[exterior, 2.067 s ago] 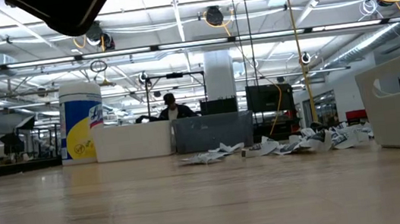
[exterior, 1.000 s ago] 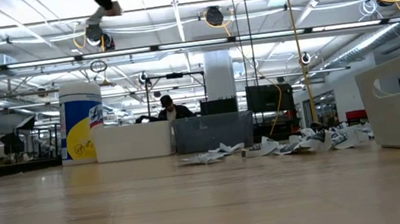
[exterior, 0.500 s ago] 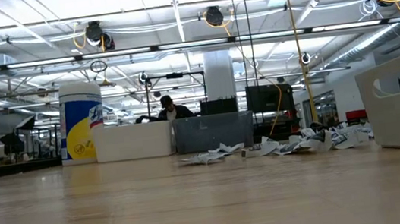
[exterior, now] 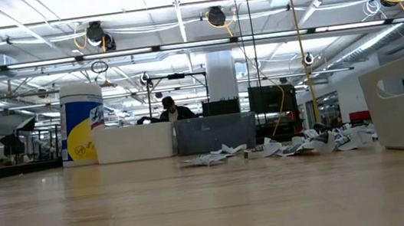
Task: Pick & Place First Aid Supplies
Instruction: Put the orange ointment pack into the gray bin
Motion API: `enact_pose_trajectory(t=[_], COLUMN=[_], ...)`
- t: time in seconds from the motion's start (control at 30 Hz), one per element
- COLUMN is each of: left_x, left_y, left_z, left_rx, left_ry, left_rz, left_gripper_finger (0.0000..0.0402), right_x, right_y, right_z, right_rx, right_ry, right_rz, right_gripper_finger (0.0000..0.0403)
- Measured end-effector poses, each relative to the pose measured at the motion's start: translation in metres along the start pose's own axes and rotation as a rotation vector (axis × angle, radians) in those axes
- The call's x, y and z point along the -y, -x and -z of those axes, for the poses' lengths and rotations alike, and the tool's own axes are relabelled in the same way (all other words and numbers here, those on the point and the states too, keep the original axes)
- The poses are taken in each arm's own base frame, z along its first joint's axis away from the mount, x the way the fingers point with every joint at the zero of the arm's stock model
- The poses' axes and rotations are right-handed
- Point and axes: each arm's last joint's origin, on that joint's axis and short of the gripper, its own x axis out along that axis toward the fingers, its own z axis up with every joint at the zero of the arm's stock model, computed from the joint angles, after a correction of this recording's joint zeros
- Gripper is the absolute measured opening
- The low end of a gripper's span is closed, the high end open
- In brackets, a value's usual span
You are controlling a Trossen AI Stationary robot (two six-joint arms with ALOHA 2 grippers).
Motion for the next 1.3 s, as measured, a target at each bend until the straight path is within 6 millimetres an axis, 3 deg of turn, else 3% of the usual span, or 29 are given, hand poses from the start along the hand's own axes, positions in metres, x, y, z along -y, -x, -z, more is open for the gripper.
enact_pose_trajectory(t=[0.27, 0.53, 0.73, 0.87, 1.07, 1.3], left_x=[0.007, 0.009, 0.011, 0.012, 0.016, 0.017], left_y=[0.0, 0.0, 0.0, 0.0, 0.0, 0.019], left_z=[0.003, 0.004, 0.004, 0.002, 0.002, -0.006], left_rx=[-0.024, -0.034, -0.024, -0.009, -0.007, 0.004], left_ry=[-0.008, 0.0, 0.006, 0.007, 0.027, 0.056], left_rz=[-0.01, -0.02, -0.015, -0.006, 0.05, 0.07], left_gripper_finger=[0.0, 0.0, 0.0, 0.0005, 0.0058, 0.0175], right_x=[-0.001, -0.009, -0.011, -0.011, -0.012, -0.014], right_y=[-0.013, -0.009, -0.01, -0.009, 0.003, 0.047], right_z=[0.008, 0.003, 0.004, 0.003, 0.0, -0.003], right_rx=[-0.016, 0.022, 0.018, 0.024, 0.003, -0.105], right_ry=[-0.038, -0.037, -0.066, -0.08, -0.088, -0.11], right_rz=[-0.008, -0.042, -0.048, -0.05, -0.03, 0.026], right_gripper_finger=[0.0177, 0.0104, 0.0016, 0.0006, 0.0002, 0.0001])
